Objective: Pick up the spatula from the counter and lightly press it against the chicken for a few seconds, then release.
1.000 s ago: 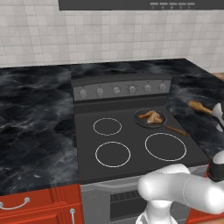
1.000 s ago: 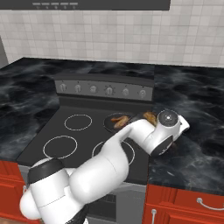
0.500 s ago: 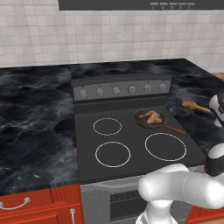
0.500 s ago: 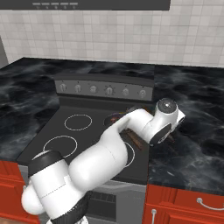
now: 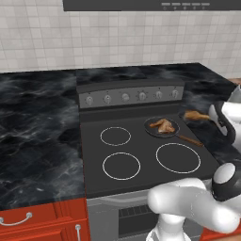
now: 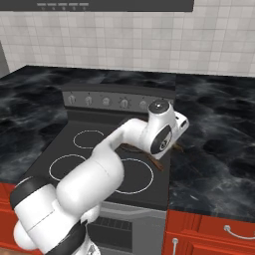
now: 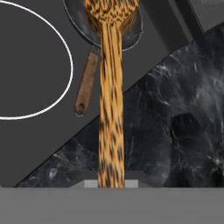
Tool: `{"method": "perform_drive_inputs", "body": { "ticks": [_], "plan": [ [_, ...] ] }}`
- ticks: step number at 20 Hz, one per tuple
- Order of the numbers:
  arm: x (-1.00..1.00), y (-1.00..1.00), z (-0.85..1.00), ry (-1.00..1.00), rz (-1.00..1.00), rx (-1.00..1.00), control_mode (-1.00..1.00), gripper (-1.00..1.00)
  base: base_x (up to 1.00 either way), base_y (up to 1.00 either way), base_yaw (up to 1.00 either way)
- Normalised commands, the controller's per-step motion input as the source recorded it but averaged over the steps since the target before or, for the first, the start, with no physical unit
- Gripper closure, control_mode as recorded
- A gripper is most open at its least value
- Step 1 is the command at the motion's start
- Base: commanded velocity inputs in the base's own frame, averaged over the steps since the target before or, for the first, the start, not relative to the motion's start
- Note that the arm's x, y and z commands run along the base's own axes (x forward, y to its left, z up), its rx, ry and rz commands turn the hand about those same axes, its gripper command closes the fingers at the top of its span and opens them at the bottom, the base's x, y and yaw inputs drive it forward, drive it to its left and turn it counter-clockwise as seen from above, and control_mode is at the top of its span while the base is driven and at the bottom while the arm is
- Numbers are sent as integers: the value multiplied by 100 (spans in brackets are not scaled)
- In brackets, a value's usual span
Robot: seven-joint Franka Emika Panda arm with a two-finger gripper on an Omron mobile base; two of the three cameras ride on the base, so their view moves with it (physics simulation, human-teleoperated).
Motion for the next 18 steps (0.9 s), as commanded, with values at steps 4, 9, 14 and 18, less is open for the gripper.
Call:
{"method": "perform_drive_inputs", "body": {
  "ticks": [4, 9, 14, 18],
  "plan": [
    [18, 32, 15, 0, 4, -19, -100, 100, 0, 0, 0],
    [35, 4, 4, 1, 9, -12, -100, 100, 0, 0, 0],
    [51, 0, 4, 6, 20, -1, -100, 100, 0, 0, 0],
    [37, 0, 5, 6, 25, 0, -100, 100, 0, 0, 0]
  ]
}}
